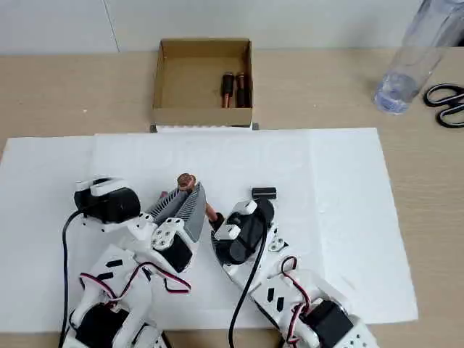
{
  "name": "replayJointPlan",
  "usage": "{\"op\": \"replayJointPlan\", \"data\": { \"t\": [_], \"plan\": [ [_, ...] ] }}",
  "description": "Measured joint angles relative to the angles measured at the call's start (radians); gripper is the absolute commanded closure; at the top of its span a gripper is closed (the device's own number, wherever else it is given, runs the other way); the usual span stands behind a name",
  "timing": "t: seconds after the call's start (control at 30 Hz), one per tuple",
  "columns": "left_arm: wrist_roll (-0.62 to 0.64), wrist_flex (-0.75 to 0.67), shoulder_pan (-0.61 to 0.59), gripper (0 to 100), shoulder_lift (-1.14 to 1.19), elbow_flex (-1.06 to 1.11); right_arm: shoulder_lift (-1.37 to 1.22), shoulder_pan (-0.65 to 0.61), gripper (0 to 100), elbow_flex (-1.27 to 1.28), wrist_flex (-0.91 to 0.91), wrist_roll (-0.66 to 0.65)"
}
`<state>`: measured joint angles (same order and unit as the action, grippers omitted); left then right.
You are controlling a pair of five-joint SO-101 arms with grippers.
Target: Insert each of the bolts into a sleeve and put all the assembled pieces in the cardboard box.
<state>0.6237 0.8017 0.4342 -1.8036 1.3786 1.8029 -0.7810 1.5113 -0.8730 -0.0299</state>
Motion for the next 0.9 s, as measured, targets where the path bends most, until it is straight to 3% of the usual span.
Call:
{"op": "replayJointPlan", "data": {
  "t": [0.4,0.9],
  "plan": [
    [0.002,0.014,0.028,100,0.0,0.037,0.0,-0.003,99.7,0.0,0.0,0.0],
    [-0.012,0.144,0.101,100,0.002,0.041,0.0,-0.003,99.7,-0.005,0.054,-0.049]
  ]
}}
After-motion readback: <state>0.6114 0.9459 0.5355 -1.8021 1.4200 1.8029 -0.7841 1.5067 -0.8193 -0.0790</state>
